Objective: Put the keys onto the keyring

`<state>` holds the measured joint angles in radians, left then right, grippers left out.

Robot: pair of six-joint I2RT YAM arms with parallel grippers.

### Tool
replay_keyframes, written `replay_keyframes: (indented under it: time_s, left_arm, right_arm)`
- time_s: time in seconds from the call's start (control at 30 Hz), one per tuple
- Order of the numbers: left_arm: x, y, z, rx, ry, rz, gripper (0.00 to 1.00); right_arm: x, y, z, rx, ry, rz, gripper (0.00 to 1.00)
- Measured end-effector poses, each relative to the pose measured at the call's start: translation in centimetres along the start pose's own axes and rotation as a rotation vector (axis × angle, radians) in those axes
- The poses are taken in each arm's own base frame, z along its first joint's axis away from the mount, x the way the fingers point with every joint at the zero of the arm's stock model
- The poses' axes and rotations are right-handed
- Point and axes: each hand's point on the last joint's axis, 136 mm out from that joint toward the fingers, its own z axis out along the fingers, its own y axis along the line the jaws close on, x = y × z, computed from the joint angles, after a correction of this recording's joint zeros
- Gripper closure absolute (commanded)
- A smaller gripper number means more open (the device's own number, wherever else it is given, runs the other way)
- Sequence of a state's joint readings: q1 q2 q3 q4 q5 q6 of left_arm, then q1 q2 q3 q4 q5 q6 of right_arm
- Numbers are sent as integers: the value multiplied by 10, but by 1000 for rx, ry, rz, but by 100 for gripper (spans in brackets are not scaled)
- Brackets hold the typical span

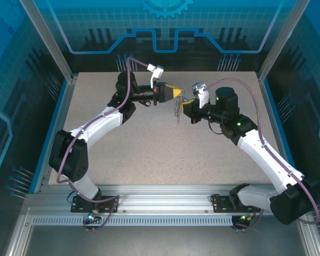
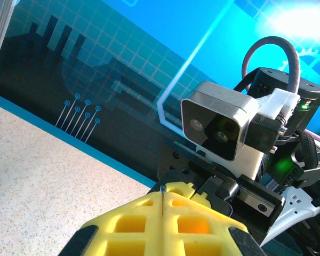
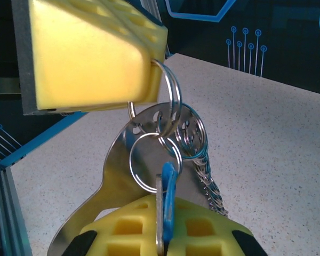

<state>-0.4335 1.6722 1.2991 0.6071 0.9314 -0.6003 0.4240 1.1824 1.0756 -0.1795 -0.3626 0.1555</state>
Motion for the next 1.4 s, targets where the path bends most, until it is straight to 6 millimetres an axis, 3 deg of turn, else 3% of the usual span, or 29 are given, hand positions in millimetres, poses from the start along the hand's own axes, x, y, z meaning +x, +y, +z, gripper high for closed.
replay_keyframes:
  time_s: [0.57, 0.83, 1.4]
  left_arm:
    - [2, 1, 0, -1, 4, -3, 100]
    - [2, 1, 0, -1, 4, -2, 100]
    - [1, 0, 0, -4, 2, 1, 100]
  right_arm:
    - [-17, 2, -14, -12, 10, -27, 100]
    - [-23, 2, -9, -23, 27, -34, 100]
    - [-6, -7, -7, -11, 110, -33, 100]
